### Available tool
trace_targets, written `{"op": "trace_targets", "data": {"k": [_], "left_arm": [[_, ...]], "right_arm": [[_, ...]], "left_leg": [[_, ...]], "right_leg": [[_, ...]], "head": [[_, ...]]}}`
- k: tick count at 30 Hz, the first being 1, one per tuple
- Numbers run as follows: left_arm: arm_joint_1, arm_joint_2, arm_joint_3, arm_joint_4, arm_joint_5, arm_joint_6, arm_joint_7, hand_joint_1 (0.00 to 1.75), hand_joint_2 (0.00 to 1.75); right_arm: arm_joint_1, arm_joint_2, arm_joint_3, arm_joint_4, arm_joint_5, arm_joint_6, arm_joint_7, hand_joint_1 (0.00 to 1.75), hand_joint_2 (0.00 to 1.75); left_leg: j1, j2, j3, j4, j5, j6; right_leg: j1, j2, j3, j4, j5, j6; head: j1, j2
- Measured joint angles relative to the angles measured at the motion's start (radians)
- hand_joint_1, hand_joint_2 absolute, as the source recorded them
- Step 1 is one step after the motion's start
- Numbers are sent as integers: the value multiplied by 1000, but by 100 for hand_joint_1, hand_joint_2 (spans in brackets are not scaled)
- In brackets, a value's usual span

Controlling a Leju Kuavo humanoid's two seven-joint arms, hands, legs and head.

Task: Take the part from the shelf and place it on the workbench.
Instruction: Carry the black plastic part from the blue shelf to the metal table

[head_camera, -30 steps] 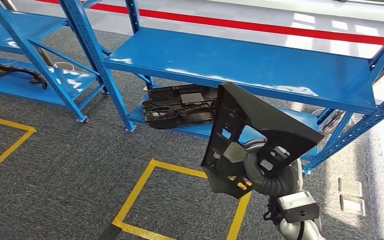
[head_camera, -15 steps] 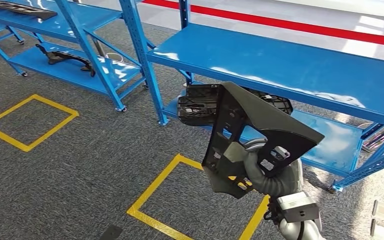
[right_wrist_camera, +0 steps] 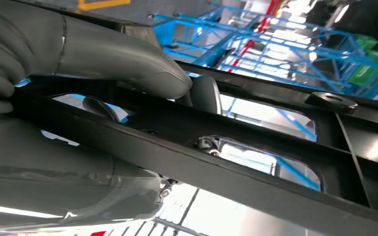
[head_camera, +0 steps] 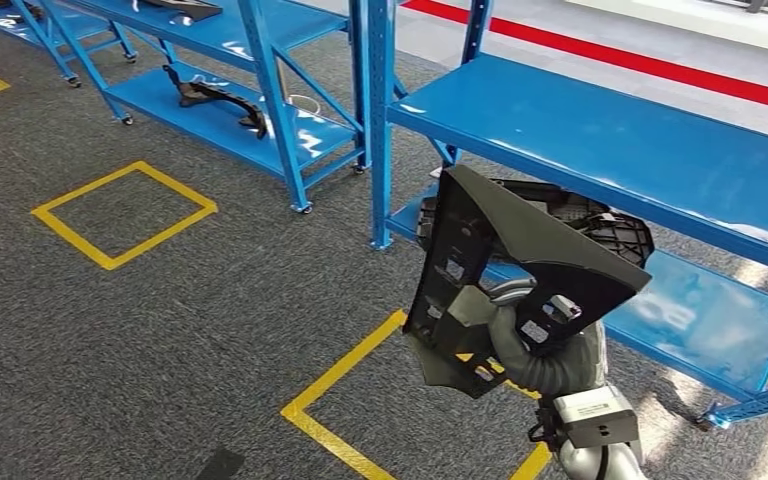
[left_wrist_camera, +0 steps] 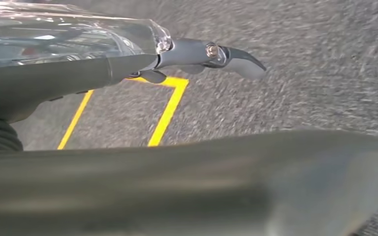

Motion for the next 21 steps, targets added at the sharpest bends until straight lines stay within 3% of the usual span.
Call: {"op": "trace_targets", "data": {"k": [2,4,5,6,8,10,12,13,14,15,17,18,20,21], "left_arm": [[-1,-1,0,0,0,-1,0,0,175],[-3,-1,0,0,0,-1,1,0,175],[-3,-1,0,0,1,-1,3,0,175],[-1,-1,0,0,2,-1,4,0,175],[2,-1,0,0,3,-2,6,0,175],[-1,-1,0,0,3,-2,6,0,175],[-3,-1,0,0,3,-2,6,0,175],[-2,-1,0,0,3,-2,6,0,175],[-1,-1,0,0,3,-2,6,0,175],[0,-1,0,0,3,-1,6,0,175],[-1,-1,-1,0,3,-1,6,0,175],[-3,-1,-1,0,3,-1,6,0,175],[-4,-1,-1,0,3,-1,5,0,175],[-4,-1,-1,0,3,-1,5,0,175]], "right_arm": [[0,-1,0,0,0,0,0,175,175],[2,-1,0,0,0,-1,0,175,175],[2,-1,0,0,0,-2,0,175,175],[2,-1,0,-1,0,-3,0,175,175],[1,0,0,-1,0,-6,0,175,175],[1,0,-1,-1,0,-8,0,175,175],[3,0,-2,-1,0,-8,0,175,175],[3,0,-2,-1,0,-8,0,175,175],[3,0,-2,-1,0,-8,0,175,175],[3,0,-2,-1,0,-8,0,175,175],[2,0,-3,-2,0,-8,0,175,175],[2,0,-4,-2,0,-8,0,175,175],[2,0,-6,-2,0,-8,0,175,175],[1,1,-7,-2,0,-8,0,175,175]], "left_leg": [[1,-28,-4,11,-4,-6],[2,-53,-16,21,-5,-16],[3,-65,-22,23,-3,-21],[6,-74,-26,23,-2,-25],[4,-47,-36,40,-14,-34],[4,11,-79,129,-62,-44],[9,35,-144,260,-115,-52],[11,38,-163,296,-121,-54],[12,41,-163,294,-107,-55],[13,47,-143,252,-77,-53],[6,89,-75,117,-13,-45],[0,113,-50,67,2,-39],[-12,136,-38,35,-1,-29],[-13,126,-40,32,-1,-25]], "right_leg": [[-5,41,55,-130,66,0],[-8,77,78,-190,79,-5],[-7,78,79,-192,76,-8],[-6,67,79,-192,76,-14],[-7,41,83,-194,77,-25],[-8,9,85,-196,75,-34],[-7,-23,87,-196,71,-38],[-6,-38,88,-196,69,-38],[-6,-52,90,-196,67,-37],[-6,-66,94,-196,64,-36],[-5,-90,104,-196,56,-30],[-2,-100,107,-196,52,-26],[2,-120,112,-199,47,-17],[2,-132,116,-203,46,-13]], "head": [[0,0],[-1,0],[-1,0],[-2,0],[-2,0],[-2,0],[-2,0],[-2,0],[-2,0],[-2,0],[-2,0],[-2,0],[-2,0],[-2,0]]}}
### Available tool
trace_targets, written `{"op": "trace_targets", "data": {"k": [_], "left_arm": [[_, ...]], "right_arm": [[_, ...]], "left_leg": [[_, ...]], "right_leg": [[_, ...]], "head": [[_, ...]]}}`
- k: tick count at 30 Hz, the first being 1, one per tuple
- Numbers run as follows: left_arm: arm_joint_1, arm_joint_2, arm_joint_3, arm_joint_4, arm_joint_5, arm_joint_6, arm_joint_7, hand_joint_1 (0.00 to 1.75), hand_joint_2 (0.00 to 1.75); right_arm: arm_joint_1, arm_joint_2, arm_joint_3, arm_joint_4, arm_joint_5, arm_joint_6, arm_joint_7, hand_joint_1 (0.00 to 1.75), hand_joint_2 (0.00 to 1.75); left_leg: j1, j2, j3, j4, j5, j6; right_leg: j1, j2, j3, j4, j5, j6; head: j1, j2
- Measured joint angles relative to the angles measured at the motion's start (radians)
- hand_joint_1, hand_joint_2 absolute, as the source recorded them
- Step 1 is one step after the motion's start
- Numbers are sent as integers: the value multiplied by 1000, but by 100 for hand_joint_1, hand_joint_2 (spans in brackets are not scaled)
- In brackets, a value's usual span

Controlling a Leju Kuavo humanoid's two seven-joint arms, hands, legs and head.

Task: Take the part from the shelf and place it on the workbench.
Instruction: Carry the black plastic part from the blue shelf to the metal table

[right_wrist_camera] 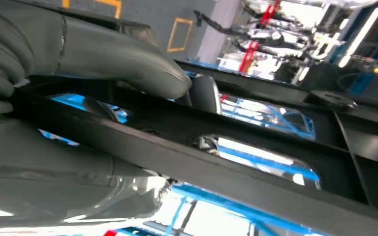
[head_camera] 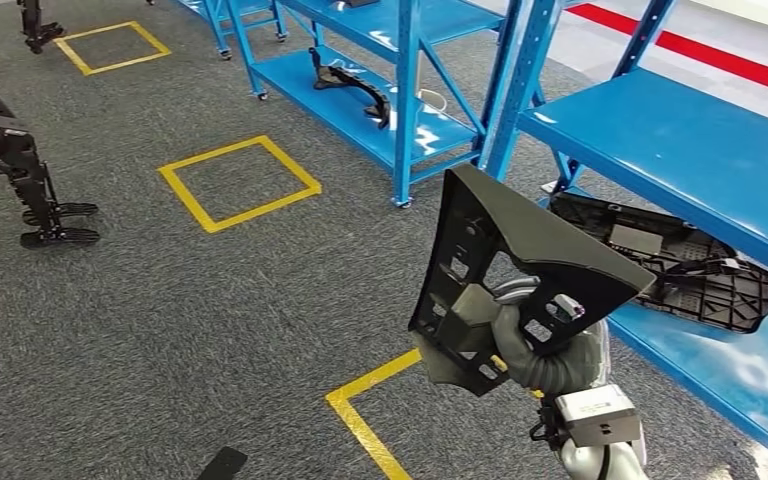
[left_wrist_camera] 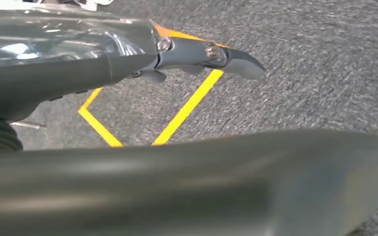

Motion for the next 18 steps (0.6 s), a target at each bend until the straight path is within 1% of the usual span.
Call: {"op": "trace_targets", "data": {"k": [1,2,3,4,5,6,7,8,9,10,11,12,13,14,15,16,17,18], "left_arm": [[2,0,0,0,0,0,0,0,175],[3,1,0,0,0,0,0,0,175],[3,1,0,0,0,1,0,0,175],[1,1,0,0,0,1,0,0,175],[-1,0,0,0,0,1,0,0,175],[-2,-1,-1,0,0,1,0,0,175],[-1,-1,-1,0,0,0,1,0,175],[0,-2,-1,0,0,0,2,0,175],[1,-2,-1,0,-1,0,2,0,175],[1,-2,-2,0,-2,-1,3,0,175],[1,-2,-3,0,-4,-1,4,0,175],[0,-3,-4,0,-4,-1,4,0,175],[-1,-3,-5,0,-5,-1,4,0,175],[-1,-3,-6,0,-5,-1,4,0,175],[1,-3,-7,0,-5,-1,4,0,175],[3,-3,-7,0,-5,-1,4,0,175],[5,-3,-7,0,-5,-1,4,0,175],[5,-3,-8,0,-5,-1,4,0,175]], "right_arm": [[-1,0,0,0,0,0,0,175,175],[-2,0,-1,-1,0,0,0,175,175],[-2,0,-2,-2,0,0,-1,175,175],[-2,0,-3,-2,0,0,-1,175,175],[0,-1,-4,-2,0,0,-1,175,175],[2,-1,-6,-2,0,0,-1,175,175],[4,-2,-8,-1,0,0,0,175,175],[6,-2,-9,-1,0,0,0,175,175],[6,-2,-10,-1,0,0,0,175,175],[7,-2,-10,0,0,0,0,175,175],[7,-2,-11,0,0,0,0,175,175],[7,-2,-11,0,0,0,0,175,175],[9,-2,-12,0,-1,0,0,175,175],[10,-2,-12,0,-1,0,0,175,175],[11,-2,-12,0,-1,-1,0,175,175],[12,-2,-12,0,-1,-1,0,175,175],[11,-1,-12,-1,-1,-1,0,175,175],[11,0,-13,-2,-2,-1,0,175,175]], "left_leg": [[1,-12,2,-5,2,5],[4,-24,6,-11,4,12],[7,-37,10,-18,7,19],[11,-49,14,-22,9,24],[11,-62,15,-24,9,28],[10,-76,16,-23,9,29],[10,-91,17,-23,8,30],[9,-107,19,-22,7,30],[10,-123,21,-22,6,29],[11,-138,23,-20,4,27],[11,-152,24,-16,2,23],[11,-167,22,-11,-1,19],[12,-179,19,-6,-3,15],[13,-190,14,-3,-4,11],[14,-201,11,-2,-3,7],[16,-204,9,-2,-4,4],[15,-191,5,6,-10,0],[14,-167,-6,30,-24,-4]], "right_leg": [[-1,-3,6,-1,-4,5],[-3,11,8,6,-15,9],[-3,39,-1,32,-35,10],[-4,73,-22,80,-63,10],[-3,103,-55,145,-93,8],[-3,118,-92,212,-117,7],[-2,124,-122,259,-124,8],[-2,126,-137,271,-111,8],[-2,129,-132,243,-78,8],[-3,137,-114,185,-33,9],[-4,158,-91,121,3,8],[-6,179,-71,67,27,7],[-7,196,-59,35,37,5],[-7,206,-54,23,35,1],[-6,199,-51,19,34,-3],[-6,188,-50,18,34,-7],[-6,177,-47,17,34,-13],[-8,163,-43,15,33,-19]], "head": [[0,0],[0,0],[1,0],[2,0],[2,0],[3,0],[3,0],[3,0],[3,0],[3,0],[3,0],[3,0],[2,0],[2,0],[2,0],[2,0],[2,0],[1,0]]}}
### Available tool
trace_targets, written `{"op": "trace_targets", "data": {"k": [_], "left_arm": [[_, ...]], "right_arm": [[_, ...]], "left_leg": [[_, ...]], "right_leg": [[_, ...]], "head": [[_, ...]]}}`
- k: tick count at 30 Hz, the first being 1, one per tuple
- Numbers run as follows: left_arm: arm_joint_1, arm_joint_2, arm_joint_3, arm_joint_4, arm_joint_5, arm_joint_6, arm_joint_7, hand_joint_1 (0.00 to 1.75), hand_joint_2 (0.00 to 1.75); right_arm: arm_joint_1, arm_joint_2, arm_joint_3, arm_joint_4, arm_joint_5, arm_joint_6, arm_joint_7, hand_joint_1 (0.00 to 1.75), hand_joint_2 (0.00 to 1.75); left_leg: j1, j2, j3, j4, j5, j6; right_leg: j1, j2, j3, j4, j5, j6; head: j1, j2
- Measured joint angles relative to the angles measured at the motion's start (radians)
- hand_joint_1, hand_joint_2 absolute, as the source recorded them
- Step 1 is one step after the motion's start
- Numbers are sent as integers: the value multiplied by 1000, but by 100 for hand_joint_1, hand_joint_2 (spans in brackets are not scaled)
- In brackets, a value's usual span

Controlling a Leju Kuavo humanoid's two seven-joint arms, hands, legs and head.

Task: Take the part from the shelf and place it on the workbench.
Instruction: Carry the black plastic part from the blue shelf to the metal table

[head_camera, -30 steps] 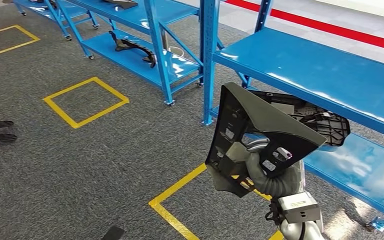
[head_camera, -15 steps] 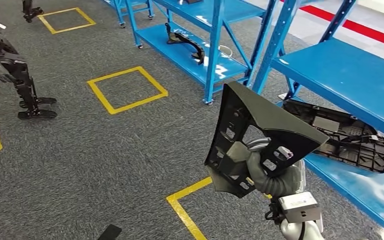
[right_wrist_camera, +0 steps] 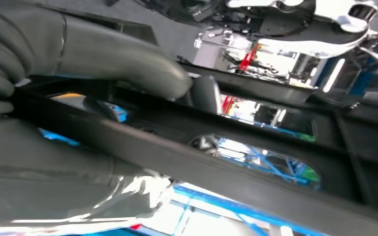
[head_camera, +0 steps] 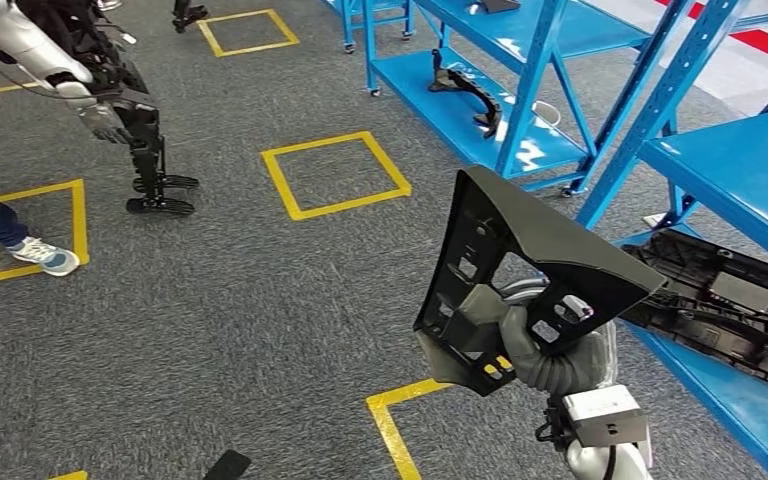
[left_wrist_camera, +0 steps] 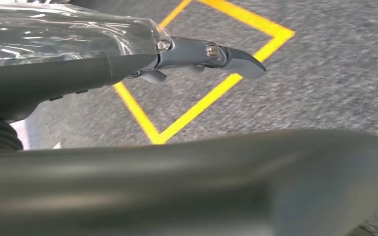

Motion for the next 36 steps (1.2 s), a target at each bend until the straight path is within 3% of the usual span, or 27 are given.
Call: {"op": "trace_targets", "data": {"k": [2,4,5,6,7,9,11,13,15,17,19,20,21,23,25,26,28,29,30,31,33,35,36], "left_arm": [[-4,0,-1,0,0,0,0,0,175],[-5,0,-1,0,0,0,2,0,175],[-3,0,-2,0,0,0,2,0,175],[-1,0,-2,0,0,0,3,0,175],[0,0,-2,0,0,0,3,0,175],[-1,0,-2,0,0,0,2,0,175],[-4,0,-2,0,0,0,2,0,175],[-2,1,-2,0,0,0,3,0,175],[1,1,-2,0,0,0,5,0,175],[-1,0,-3,0,0,0,5,0,175],[-3,0,-3,0,1,0,3,0,175],[-2,-1,-3,0,1,0,3,0,175],[-1,-1,-3,0,1,0,2,0,175],[1,-1,-3,0,2,0,0,0,175],[1,-1,-3,0,4,0,-1,0,175],[1,-1,-3,0,5,0,-1,0,175],[6,-1,-3,0,6,0,-1,0,175],[10,-1,-3,0,6,0,-1,0,175],[12,-1,-3,0,6,0,-1,0,175],[12,-1,-3,0,6,1,-1,0,175],[9,-1,-3,0,5,1,-1,0,175],[10,-1,-3,0,5,1,-1,0,175],[12,-1,-3,0,5,1,-1,0,175]], "right_arm": [[2,1,-1,-2,0,0,0,175,175],[5,0,-1,-2,0,0,0,175,175],[6,0,-1,-2,0,0,0,175,175],[6,0,-1,-2,-1,0,0,175,175],[6,0,-1,-3,-1,0,0,175,175],[6,1,-1,-5,-2,0,0,175,175],[7,1,-1,-6,-3,-1,0,175,175],[7,1,-1,-6,-4,-2,0,175,175],[7,1,-1,-6,-4,-3,-1,175,175],[12,0,-1,-7,-5,-4,-1,175,175],[23,-1,-3,-6,-5,-6,-1,175,175],[29,-2,-4,-6,-5,-7,-1,175,175],[34,-2,-4,-6,-5,-8,-1,175,175],[42,-2,-5,-6,-6,-10,-1,175,175],[52,-2,-5,-7,-7,-11,-1,175,175],[58,-2,-6,-7,-8,-12,-1,175,175],[67,-3,-6,-9,-9,-14,-1,175,175],[69,-2,-6,-10,-9,-15,-2,175,175],[72,-2,-6,-12,-9,-15,-2,175,175],[75,-1,-6,-14,-9,-16,-2,175,175],[84,1,-7,-17,-9,-18,-3,175,175],[92,1,-9,-18,-9,-18,-3,175,175],[94,1,-9,-19,-9,-18,-3,175,175]], "left_leg": [[1,58,-52,107,-53,-11],[7,77,-116,228,-95,-18],[9,80,-129,249,-91,-20],[11,83,-123,229,-68,-20],[11,92,-97,173,-31,-18],[3,134,-35,44,27,-9],[-9,163,-10,-11,35,1],[-13,148,-9,-20,31,13],[-9,127,1,-34,34,24],[-6,105,11,-42,35,33],[-7,78,14,-42,32,38],[-8,63,16,-41,30,39],[-8,47,19,-41,29,39],[-7,16,26,-40,24,35],[-7,-12,25,-34,20,28],[-5,-24,21,-32,19,23],[0,-48,16,-33,21,13],[0,-46,15,-31,18,8],[-1,-28,8,-17,8,3],[-2,0,-7,14,-10,-2],[1,60,-66,131,-65,-12],[6,78,-120,232,-92,-18],[8,81,-123,234,-79,-19]], "right_leg": [[1,-30,6,-1,-5,-9],[2,-61,11,-1,-11,-12],[2,-74,14,-1,-14,-11],[2,-88,19,-1,-18,-10],[2,-101,26,-1,-23,-8],[4,-124,39,-1,-34,0],[8,-143,45,-4,-41,10],[8,-160,52,-11,-46,21],[4,-126,55,5,-64,28],[4,-63,13,95,-112,28],[7,-40,-63,222,-154,26],[8,-38,-89,255,-151,26],[8,-36,-97,249,-127,26],[7,-15,-65,139,-41,24],[4,32,-28,33,11,22],[3,49,-20,11,15,20],[6,41,-16,5,12,12],[6,28,-12,3,12,7],[5,14,-8,0,11,1],[3,-1,-4,-3,10,-4],[6,-34,4,-4,4,-12],[8,-66,10,-4,-4,-13],[8,-81,15,-4,-8,-12]], "head": [[0,0],[0,0],[0,0],[0,0],[0,0],[0,0],[0,0],[0,0],[1,0],[2,0],[2,0],[2,0],[2,0],[2,0],[2,0],[1,0],[1,0],[1,0],[1,0],[0,0],[0,0],[0,0],[0,0]]}}
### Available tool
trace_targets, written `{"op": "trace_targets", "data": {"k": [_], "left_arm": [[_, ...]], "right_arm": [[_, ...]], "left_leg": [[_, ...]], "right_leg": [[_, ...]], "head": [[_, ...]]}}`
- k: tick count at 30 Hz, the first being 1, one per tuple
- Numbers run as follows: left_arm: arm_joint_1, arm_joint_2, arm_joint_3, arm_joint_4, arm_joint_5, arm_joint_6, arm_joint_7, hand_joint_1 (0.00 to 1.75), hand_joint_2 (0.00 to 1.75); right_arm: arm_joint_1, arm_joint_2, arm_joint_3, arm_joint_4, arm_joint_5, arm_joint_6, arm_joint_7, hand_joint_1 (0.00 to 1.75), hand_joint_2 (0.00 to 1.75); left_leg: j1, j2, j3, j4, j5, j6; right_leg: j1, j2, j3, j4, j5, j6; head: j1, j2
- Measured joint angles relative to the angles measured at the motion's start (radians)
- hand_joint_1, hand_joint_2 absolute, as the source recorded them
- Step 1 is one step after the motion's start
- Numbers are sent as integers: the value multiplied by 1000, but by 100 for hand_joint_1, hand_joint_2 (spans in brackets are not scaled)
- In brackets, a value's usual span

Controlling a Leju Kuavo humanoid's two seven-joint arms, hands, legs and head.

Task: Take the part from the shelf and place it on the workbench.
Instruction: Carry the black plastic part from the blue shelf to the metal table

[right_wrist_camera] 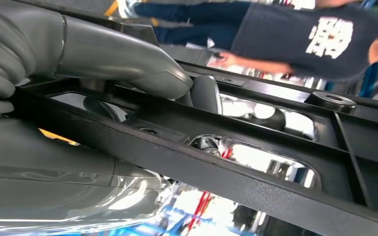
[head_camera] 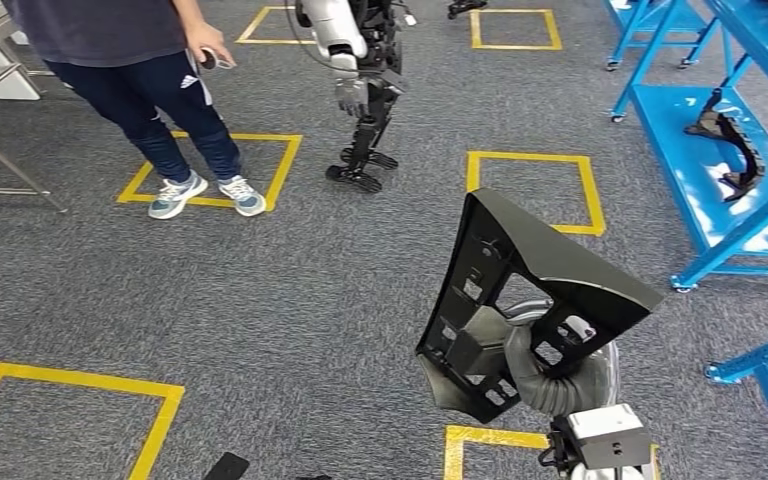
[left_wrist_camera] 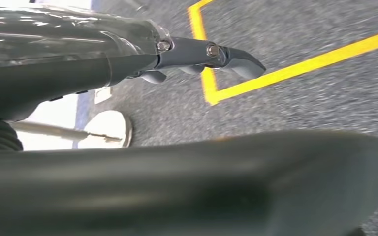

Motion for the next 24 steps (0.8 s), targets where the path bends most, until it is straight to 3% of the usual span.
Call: {"op": "trace_targets", "data": {"k": [2,4,6,8,9,11,12,14,15,16,18,19,21,23,24], "left_arm": [[2,0,0,0,0,0,0,0,175],[0,0,0,0,0,0,0,0,175],[-3,0,0,0,0,1,0,0,175],[-1,1,0,0,0,1,0,0,175],[0,1,0,0,1,2,1,0,175],[-2,1,0,0,1,2,1,0,175],[-4,0,0,0,1,2,1,0,175],[-6,-1,0,0,1,2,2,0,175],[-5,-1,0,0,1,2,3,0,175],[-4,-1,0,0,1,2,5,0,175],[-4,-2,0,0,1,2,7,0,175],[-5,-2,0,0,1,2,8,0,175],[-6,-2,0,0,1,2,10,0,175],[-2,-2,0,0,2,2,12,0,175],[0,-2,0,0,2,2,12,0,175]], "right_arm": [[1,0,-1,-2,0,0,0,175,175],[2,1,-4,-3,0,0,-2,175,175],[5,2,-9,-4,-1,0,-3,175,175],[5,4,-12,-4,-3,0,-3,175,175],[5,5,-14,-4,-4,0,-4,175,175],[9,7,-17,-4,-6,0,-5,175,175],[12,7,-19,-4,-8,0,-6,175,175],[18,7,-23,-2,-12,1,-6,175,175],[20,7,-25,-2,-15,2,-6,175,175],[22,7,-27,-2,-17,3,-7,175,175],[24,7,-32,-1,-20,6,-10,175,175],[26,7,-35,-1,-21,7,-11,175,175],[29,7,-39,-1,-23,8,-13,175,175],[30,8,-41,-2,-25,9,-14,175,175],[29,8,-41,-2,-25,9,-14,175,175]], "left_leg": [[0,18,49,-103,69,4],[-12,70,104,-216,113,16],[-26,98,118,-250,111,28],[-28,77,120,-261,112,39],[-26,65,125,-267,113,45],[-18,40,136,-277,115,54],[-18,26,138,-278,114,58],[-18,-3,142,-278,111,61],[-19,-19,144,-277,110,62],[-18,-34,148,-277,108,61],[-16,-64,155,-274,103,55],[-16,-78,155,-270,100,51],[-14,-101,150,-265,97,43],[-11,-117,147,-264,96,36],[-11,-105,144,-258,90,31]], "right_leg": [[0,-26,13,0,-10,3],[3,-46,24,-1,-20,11],[5,-67,30,-4,-26,21],[3,-83,39,-9,-33,31],[0,-69,43,-3,-41,35],[-2,-8,16,66,-83,38],[-1,22,-17,130,-111,37],[-1,41,-90,248,-144,38],[-1,44,-109,264,-132,39],[-1,46,-108,238,-98,40],[-3,77,-69,118,-13,41],[-5,99,-49,61,14,40],[-5,125,-32,14,25,36],[-3,108,-27,8,24,26],[-3,96,-23,6,23,20]], "head": [[0,0],[0,0],[0,0],[0,0],[0,0],[1,0],[2,0],[2,0],[2,0],[2,0],[2,0],[2,0],[2,0],[2,0],[2,0]]}}
